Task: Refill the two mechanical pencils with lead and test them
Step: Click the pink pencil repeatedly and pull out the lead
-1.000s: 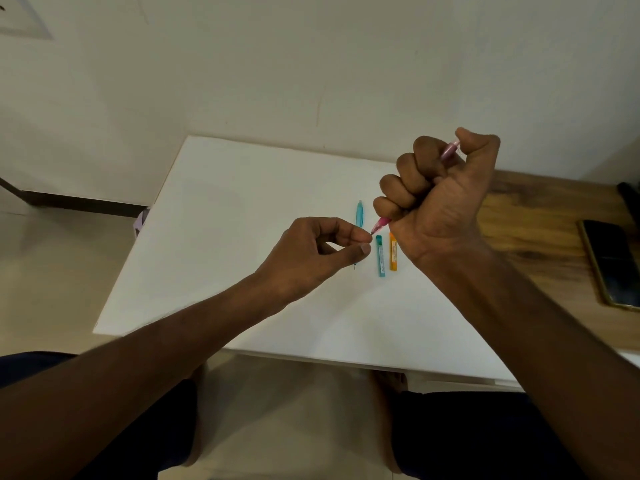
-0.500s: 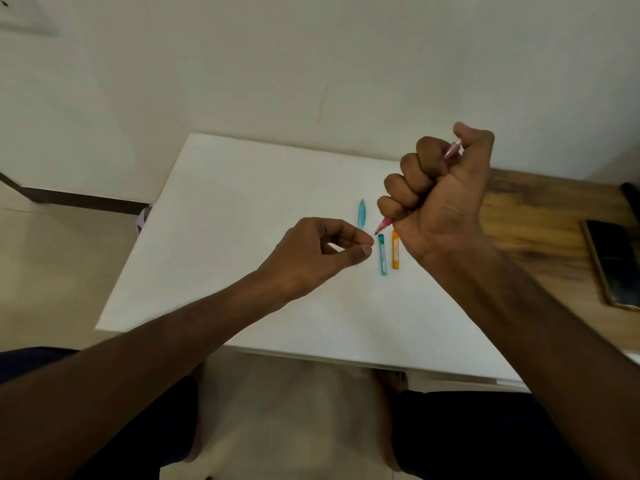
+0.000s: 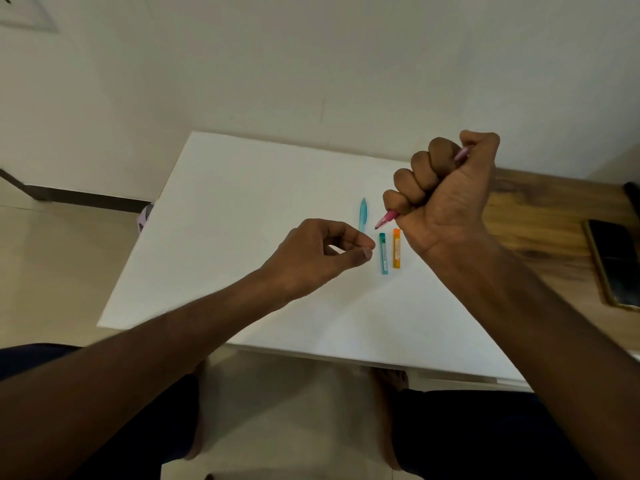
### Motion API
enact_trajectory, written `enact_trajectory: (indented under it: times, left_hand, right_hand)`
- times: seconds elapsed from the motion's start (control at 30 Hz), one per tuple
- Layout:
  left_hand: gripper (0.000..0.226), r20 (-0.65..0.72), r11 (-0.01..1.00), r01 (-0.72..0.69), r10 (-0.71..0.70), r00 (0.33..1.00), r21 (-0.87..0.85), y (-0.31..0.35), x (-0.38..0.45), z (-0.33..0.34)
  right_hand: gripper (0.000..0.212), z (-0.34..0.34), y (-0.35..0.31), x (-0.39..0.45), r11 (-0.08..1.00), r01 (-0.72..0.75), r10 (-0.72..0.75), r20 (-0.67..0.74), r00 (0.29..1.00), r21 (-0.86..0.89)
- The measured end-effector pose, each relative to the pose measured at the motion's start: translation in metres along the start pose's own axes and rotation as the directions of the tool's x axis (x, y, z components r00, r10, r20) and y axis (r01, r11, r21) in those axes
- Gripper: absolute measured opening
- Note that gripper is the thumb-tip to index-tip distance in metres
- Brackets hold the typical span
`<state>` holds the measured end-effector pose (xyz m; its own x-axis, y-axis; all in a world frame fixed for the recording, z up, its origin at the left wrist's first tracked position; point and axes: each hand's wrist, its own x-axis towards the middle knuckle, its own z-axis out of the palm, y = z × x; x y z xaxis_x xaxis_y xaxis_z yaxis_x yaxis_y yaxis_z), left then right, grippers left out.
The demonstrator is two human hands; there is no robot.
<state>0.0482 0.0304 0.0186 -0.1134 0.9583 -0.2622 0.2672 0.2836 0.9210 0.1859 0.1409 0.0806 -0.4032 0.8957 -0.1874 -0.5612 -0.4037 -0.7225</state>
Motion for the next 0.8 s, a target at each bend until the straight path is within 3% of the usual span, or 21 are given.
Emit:
enact_trajectory:
  times: [0.53,0.8]
  left_hand:
    - [0.009,-0.099,0.993,-0.104,0.098,0.99,-0.055,-0.0008,-0.001,-0.0011]
    - [0.009,-0.139,0.982,-0.168,0.155,0.978,-0.089,-0.0017,-0.0004,-0.001]
  right_hand:
    - [0.048,-0.0018,-0.0018,-0.0005,0.998,0.032,-0.029,-0.06,0.998,0.059]
    - [0.058,-0.0046,0.0033,-0.0017,0.988,-0.025,0.011,0.095,0.995,0.152]
